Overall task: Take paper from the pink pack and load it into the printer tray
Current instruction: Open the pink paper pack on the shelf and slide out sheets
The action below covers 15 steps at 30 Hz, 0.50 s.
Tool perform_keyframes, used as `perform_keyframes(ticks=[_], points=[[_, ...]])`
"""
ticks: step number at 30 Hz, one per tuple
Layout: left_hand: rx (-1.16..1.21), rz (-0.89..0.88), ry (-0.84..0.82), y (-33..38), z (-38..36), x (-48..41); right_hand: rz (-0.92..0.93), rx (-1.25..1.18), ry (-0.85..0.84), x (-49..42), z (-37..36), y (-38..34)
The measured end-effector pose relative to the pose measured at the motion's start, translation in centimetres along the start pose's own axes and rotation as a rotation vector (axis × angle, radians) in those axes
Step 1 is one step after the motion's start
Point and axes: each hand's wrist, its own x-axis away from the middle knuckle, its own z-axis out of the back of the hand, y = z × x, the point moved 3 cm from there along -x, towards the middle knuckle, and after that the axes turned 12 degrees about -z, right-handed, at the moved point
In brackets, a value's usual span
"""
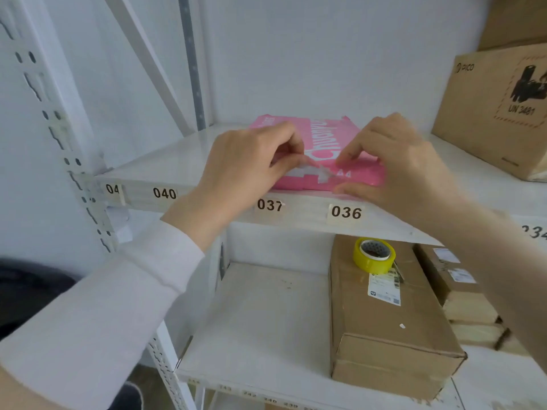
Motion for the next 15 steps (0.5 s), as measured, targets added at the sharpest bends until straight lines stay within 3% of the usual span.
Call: perform_keyframes(ticks=[6,11,15], points=[[-0.102,0.053,-0.057,1.0,-0.4,-0.1,0.024,-0.031,0.101,1.8,0.7,2.1],[-0.139,-0.157,-0.098,3.4,-1.8,-0.9,-0.036,-0.094,0.027,0.6,1.9,1.9],[-0.067,-0.036,-0.054,3.7,-2.4,-1.9,-0.108,-0.131,-0.056,-0.2,2.4,1.8]])
